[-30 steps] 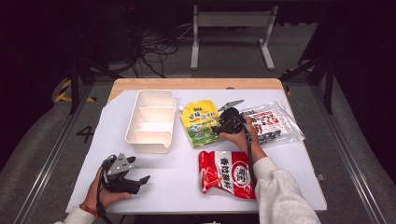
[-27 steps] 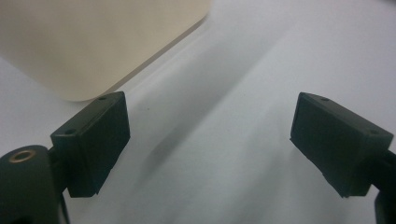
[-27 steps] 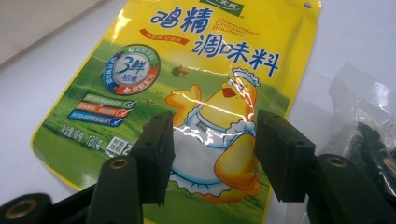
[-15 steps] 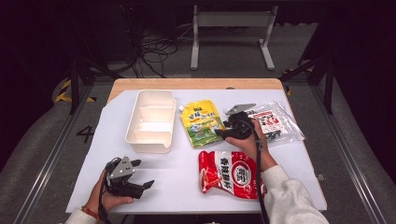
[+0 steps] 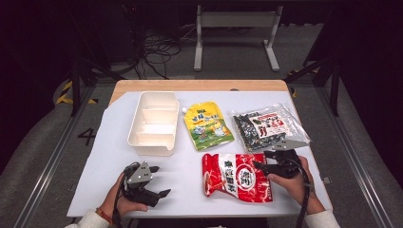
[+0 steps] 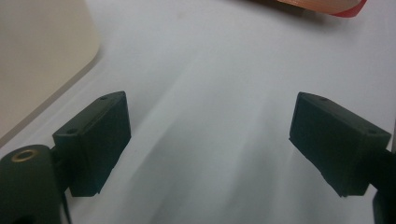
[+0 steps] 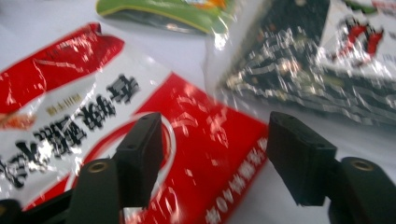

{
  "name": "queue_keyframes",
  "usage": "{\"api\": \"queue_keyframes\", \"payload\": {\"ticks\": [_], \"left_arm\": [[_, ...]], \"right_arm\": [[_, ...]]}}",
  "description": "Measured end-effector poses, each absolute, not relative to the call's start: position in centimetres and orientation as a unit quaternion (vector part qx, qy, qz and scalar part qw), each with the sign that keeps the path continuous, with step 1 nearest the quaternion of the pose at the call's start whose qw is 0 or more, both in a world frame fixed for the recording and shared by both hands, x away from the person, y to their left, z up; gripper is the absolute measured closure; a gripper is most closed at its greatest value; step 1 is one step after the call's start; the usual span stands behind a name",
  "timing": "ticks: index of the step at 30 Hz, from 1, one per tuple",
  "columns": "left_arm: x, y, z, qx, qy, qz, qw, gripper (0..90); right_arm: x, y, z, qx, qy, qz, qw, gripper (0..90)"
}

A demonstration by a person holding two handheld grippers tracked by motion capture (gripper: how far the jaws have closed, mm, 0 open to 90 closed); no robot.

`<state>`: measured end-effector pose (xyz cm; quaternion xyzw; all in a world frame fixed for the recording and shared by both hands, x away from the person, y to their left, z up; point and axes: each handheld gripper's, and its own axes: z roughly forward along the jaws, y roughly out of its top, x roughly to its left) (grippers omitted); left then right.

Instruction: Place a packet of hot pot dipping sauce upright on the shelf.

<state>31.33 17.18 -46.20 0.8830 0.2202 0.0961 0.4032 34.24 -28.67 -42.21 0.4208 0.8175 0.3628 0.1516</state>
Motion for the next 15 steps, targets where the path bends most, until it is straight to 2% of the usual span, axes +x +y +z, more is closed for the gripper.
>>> {"api": "queue_keyframes", "payload": {"ticks": [5,8,10,12,14,15], "left_arm": [[31.7,16.4,-46.2,0.887,0.208,0.089,0.403,13.2],[31.9,16.0,-46.2,0.887,0.204,0.088,0.405,13.2],[32.0,15.7,-46.2,0.890,0.197,0.088,0.403,13.2],[32.2,15.5,-46.1,0.889,0.195,0.087,0.404,13.2],[32.3,15.3,-46.0,0.890,0.192,0.083,0.405,13.3],[32.4,15.2,-45.9,0.890,0.190,0.084,0.406,13.3]], "right_arm": [[33.0,-30.3,-43.7,0.452,0.809,0.353,0.125,27.8],[32.4,-30.6,-44.6,0.461,0.806,0.359,0.098,26.7],[32.1,-30.6,-44.7,0.462,0.802,0.366,0.099,26.3],[32.1,-30.5,-44.8,0.460,0.798,0.383,0.071,31.7],[31.9,-30.0,-45.0,0.445,0.803,0.391,0.063,32.9],[31.9,-29.8,-45.0,0.442,0.804,0.392,0.060,38.5]]}}
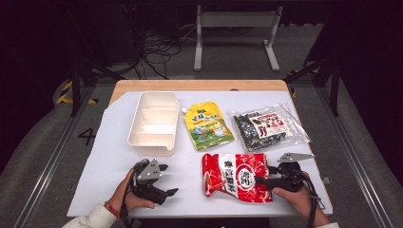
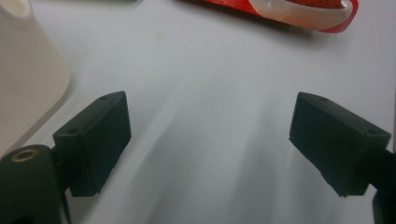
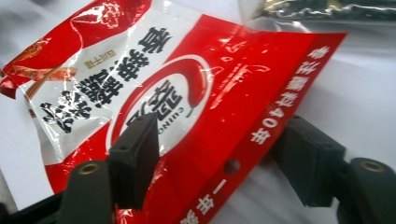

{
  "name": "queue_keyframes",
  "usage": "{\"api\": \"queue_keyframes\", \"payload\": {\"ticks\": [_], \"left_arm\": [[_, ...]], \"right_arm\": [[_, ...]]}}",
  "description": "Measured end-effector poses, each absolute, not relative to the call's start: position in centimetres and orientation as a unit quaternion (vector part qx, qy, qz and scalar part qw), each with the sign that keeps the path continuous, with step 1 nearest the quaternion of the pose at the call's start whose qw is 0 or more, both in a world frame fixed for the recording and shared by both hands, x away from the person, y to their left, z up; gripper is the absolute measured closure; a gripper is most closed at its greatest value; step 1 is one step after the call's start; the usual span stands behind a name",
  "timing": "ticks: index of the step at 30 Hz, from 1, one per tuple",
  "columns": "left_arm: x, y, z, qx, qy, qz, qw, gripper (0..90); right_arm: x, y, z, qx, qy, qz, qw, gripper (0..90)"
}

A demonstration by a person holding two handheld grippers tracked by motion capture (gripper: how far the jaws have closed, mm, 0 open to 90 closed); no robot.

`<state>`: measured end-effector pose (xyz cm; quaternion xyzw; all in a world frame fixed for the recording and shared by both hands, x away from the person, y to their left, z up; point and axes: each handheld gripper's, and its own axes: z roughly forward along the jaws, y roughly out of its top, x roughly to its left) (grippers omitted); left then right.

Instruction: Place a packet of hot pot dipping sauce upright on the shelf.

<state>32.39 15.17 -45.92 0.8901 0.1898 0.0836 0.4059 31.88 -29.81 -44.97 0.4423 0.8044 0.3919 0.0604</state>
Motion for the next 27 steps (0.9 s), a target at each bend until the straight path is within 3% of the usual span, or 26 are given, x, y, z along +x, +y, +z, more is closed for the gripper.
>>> {"api": "queue_keyframes", "payload": {"ticks": [2,5,9,12,27], "left_arm": [[32.6,15.0,-45.6,0.890,0.185,0.086,0.408,13.2],[32.9,14.9,-45.1,0.885,0.183,0.079,0.420,13.2],[32.9,14.5,-44.9,0.888,0.173,0.069,0.419,13.2],[33.0,14.0,-44.8,0.891,0.165,0.057,0.419,12.9],[34.7,9.3,-42.8,0.893,0.132,0.048,0.428,12.3]], "right_arm": [[32.1,-29.4,-45.1,0.439,0.802,0.402,0.039,49.8],[32.1,-28.7,-45.1,0.427,0.812,0.396,0.047,68.1],[32.1,-27.8,-44.8,0.403,0.829,0.386,0.052,76.2],[31.9,-27.3,-43.0,0.360,0.838,0.406,0.063,89.3],[32.6,-20.8,-37.9,0.146,0.905,0.368,0.155,89.8]]}}
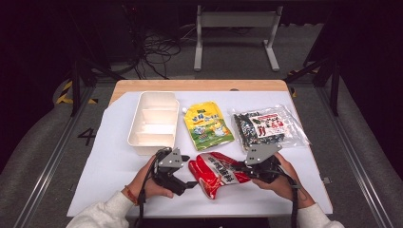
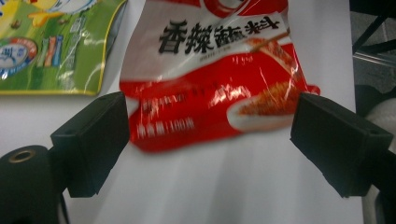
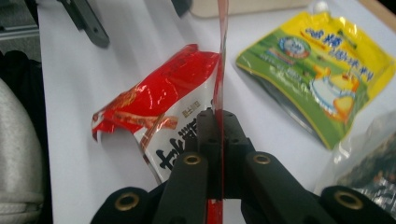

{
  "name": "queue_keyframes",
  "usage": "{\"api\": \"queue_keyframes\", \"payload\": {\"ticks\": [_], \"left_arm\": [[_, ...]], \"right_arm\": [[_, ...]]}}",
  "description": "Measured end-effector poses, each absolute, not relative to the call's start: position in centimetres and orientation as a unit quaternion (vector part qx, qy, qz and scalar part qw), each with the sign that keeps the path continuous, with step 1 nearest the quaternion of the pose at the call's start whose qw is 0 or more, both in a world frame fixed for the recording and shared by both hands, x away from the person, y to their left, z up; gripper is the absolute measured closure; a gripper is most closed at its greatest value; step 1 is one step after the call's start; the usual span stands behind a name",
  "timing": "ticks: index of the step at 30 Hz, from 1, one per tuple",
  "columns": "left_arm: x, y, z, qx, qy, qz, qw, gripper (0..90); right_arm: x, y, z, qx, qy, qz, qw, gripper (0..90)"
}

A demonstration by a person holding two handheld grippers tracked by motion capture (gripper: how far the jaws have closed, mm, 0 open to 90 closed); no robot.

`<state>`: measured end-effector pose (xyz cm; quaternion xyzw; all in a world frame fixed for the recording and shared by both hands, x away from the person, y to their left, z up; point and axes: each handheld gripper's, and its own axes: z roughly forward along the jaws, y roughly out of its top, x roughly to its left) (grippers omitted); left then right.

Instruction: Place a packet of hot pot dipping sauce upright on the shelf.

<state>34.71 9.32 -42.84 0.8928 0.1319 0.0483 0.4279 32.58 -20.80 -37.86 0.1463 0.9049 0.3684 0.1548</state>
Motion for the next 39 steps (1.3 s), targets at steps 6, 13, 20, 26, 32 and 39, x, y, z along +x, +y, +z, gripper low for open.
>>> {"api": "queue_keyframes", "payload": {"ticks": [6,13,20,26,32,39], "left_arm": [[35.8,7.2,-42.4,0.893,0.131,0.066,0.426,10.9],[36.6,6.8,-42.1,0.888,0.136,0.061,0.435,15.3],[37.0,5.8,-42.3,0.894,0.131,0.061,0.423,34.5],[37.1,5.9,-42.3,0.896,0.123,0.087,0.417,69.5],[36.7,6.0,-42.2,0.898,0.104,0.093,0.418,89.8],[36.5,7.0,-41.9,0.883,0.120,0.077,0.447,90.0]], "right_arm": [[32.7,-19.4,-37.0,0.109,0.907,0.371,0.168,89.8],[32.4,-18.5,-36.3,0.076,0.909,0.370,0.173,89.7],[32.3,-18.0,-35.9,0.067,0.906,0.376,0.180,89.6],[32.2,-17.9,-35.6,0.069,0.905,0.372,0.193,89.5],[32.3,-17.8,-35.6,0.079,0.902,0.370,0.208,89.1],[32.0,-18.4,-35.1,0.106,0.888,0.384,0.228,74.0]]}}
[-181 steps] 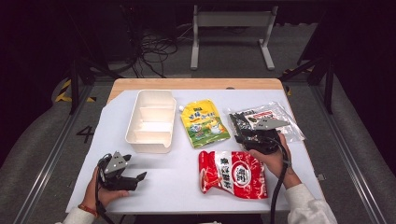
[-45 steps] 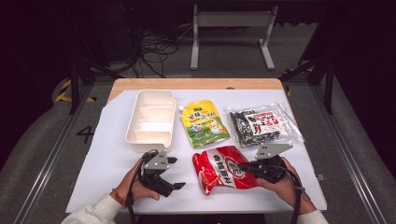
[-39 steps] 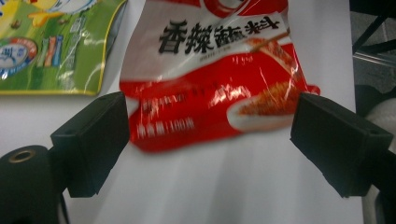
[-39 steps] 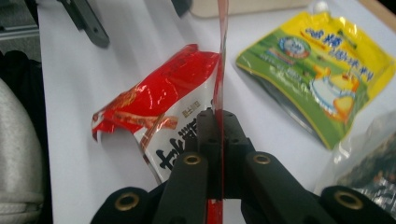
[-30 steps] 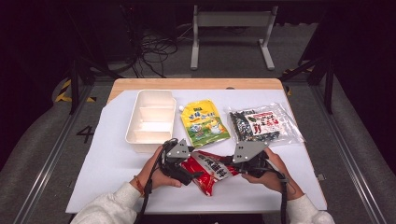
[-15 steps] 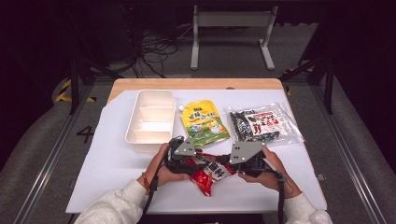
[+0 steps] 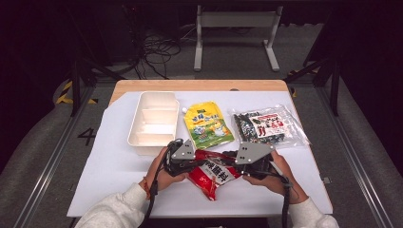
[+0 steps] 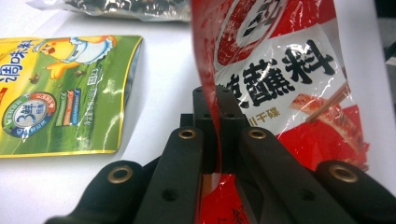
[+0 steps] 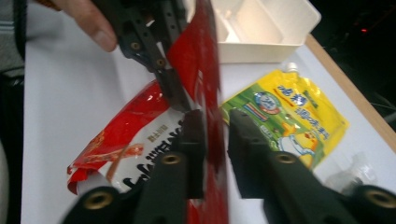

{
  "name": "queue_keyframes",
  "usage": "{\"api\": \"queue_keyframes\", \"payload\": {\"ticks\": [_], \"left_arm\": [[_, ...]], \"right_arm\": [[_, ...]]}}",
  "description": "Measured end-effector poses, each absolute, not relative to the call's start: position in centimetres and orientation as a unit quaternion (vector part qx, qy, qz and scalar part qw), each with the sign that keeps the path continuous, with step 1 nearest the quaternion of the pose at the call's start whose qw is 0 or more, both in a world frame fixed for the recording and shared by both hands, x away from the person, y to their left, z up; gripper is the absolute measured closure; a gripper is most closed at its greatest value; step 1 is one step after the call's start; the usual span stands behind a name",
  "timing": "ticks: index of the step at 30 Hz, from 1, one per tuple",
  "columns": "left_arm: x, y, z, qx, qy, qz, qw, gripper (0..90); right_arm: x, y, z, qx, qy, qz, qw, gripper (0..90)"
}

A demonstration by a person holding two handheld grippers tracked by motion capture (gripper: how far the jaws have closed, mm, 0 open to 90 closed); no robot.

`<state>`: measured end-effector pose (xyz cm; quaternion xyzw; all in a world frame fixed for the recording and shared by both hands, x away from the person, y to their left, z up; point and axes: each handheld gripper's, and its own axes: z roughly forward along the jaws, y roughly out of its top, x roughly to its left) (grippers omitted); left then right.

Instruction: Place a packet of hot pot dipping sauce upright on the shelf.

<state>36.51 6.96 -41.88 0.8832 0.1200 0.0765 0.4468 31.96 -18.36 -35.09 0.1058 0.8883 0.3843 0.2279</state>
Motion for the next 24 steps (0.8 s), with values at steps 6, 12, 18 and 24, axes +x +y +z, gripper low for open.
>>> {"api": "queue_keyframes", "payload": {"ticks": [6,12,18,24], "left_arm": [[35.8,7.8,-41.3,0.875,0.118,0.070,0.465,90.0],[35.1,8.8,-40.4,0.863,0.119,0.064,0.488,90.0],[34.8,9.4,-39.9,0.855,0.115,0.062,0.502,90.0],[34.5,9.5,-39.4,0.843,0.104,0.073,0.522,90.0]], "right_arm": [[31.1,-20.9,-34.3,0.152,0.860,0.429,0.229,45.1],[30.2,-25.2,-35.0,0.230,0.819,0.484,0.205,27.4],[29.8,-28.1,-37.3,0.294,0.809,0.467,0.202,24.0],[30.0,-29.1,-40.0,0.322,0.822,0.432,0.184,23.2]]}}
